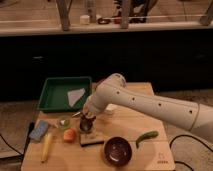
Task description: Place grapes in metal cup
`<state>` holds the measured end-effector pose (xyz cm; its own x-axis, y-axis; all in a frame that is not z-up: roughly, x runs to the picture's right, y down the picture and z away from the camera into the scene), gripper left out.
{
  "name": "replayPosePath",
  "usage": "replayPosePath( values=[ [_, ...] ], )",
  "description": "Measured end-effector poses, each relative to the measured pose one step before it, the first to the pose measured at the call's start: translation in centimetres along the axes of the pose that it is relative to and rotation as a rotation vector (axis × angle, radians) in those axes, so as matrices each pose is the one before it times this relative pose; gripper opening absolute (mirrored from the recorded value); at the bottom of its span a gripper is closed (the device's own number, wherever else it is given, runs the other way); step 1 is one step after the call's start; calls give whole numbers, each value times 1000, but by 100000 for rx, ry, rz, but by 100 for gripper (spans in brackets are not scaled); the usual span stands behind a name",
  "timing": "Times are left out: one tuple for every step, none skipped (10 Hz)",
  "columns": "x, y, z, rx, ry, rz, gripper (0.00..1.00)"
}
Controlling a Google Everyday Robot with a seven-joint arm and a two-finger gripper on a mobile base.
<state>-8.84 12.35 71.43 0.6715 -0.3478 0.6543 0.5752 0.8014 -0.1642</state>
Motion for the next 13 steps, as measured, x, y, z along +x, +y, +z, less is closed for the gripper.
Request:
replayPosePath(
  values=[
    [-43, -127, -259, -333, 463, 0, 0],
    [195, -34, -290, -465, 526, 345, 0],
    [134, -33, -267, -50, 271, 243, 0],
    [96, -36, -250, -22, 172, 42, 0],
    [51, -36, -252, -230, 77, 10, 0],
    [-165, -96, -71, -743, -387, -275, 0],
    [-215, -124, 27, -870, -413, -339, 0],
    [-210, -127, 74, -791, -452, -202, 3],
    [-330, -123, 171, -1287, -749, -399, 14],
    [-103, 28, 71, -665, -467, 107, 22],
    [-28, 56, 57, -461, -422, 330, 31],
    [-129, 53, 144, -575, -688, 281, 44],
    [-57, 54, 71, -263, -361, 173, 54]
  ],
)
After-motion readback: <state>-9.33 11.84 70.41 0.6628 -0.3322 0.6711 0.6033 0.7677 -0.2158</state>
